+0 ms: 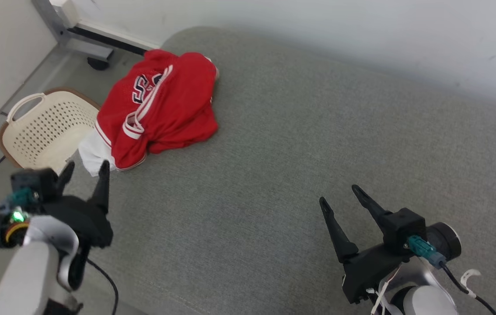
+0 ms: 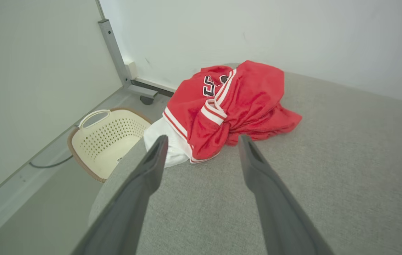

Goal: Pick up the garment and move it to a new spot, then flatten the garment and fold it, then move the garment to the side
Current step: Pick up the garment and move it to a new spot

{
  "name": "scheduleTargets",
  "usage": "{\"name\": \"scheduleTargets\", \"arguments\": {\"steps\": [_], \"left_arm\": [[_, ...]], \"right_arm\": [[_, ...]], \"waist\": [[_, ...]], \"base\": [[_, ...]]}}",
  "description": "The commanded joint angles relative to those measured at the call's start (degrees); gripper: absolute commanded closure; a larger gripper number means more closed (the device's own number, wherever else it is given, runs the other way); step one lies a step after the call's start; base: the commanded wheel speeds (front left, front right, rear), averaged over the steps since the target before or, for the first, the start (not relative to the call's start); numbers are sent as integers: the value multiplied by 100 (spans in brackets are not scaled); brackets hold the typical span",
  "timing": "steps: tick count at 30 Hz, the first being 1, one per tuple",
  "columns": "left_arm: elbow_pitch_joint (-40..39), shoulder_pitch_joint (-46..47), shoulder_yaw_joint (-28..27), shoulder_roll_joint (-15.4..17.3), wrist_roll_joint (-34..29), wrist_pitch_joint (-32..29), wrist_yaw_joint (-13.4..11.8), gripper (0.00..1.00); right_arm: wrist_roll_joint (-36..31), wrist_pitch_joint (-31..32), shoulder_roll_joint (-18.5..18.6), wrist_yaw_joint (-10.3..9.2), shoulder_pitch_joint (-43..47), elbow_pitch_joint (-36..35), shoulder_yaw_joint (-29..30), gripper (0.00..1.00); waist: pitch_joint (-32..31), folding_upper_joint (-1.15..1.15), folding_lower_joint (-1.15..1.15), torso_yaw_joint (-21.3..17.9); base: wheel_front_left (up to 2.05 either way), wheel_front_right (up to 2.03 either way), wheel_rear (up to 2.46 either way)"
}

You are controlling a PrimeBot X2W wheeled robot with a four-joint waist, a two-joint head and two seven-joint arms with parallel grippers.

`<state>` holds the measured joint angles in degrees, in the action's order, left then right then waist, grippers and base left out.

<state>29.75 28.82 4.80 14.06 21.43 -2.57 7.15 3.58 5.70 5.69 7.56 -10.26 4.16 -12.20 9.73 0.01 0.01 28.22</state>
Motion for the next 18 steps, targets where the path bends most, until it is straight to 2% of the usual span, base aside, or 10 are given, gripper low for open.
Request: {"name": "scheduleTargets", "arguments": {"steps": [1,8,16,18], "left_arm": [[25,98,-9,28,14,12,39,0],[1010,1371,-32,257,563,-276,31,0],[1708,2210,128,488,852,-502,23,0],[1891,2355,215,634,669,-522,-20,0]], "right_arm": [[-6,22,63,-13,-19,-30,-15,0],[19,446,350,-13,-77,-894,-145,0],[-114,715,484,-13,147,-1786,80,0],[-119,751,468,-13,194,-1900,85,0]], "waist": [[710,-1,-1,-621],[1516,-1,-1,-1337],[2161,-1,-1,-1778],[2244,-1,-1,-1864]], "base": [[0,0,0],[0,0,0],[0,0,0],[0,0,0]]}}
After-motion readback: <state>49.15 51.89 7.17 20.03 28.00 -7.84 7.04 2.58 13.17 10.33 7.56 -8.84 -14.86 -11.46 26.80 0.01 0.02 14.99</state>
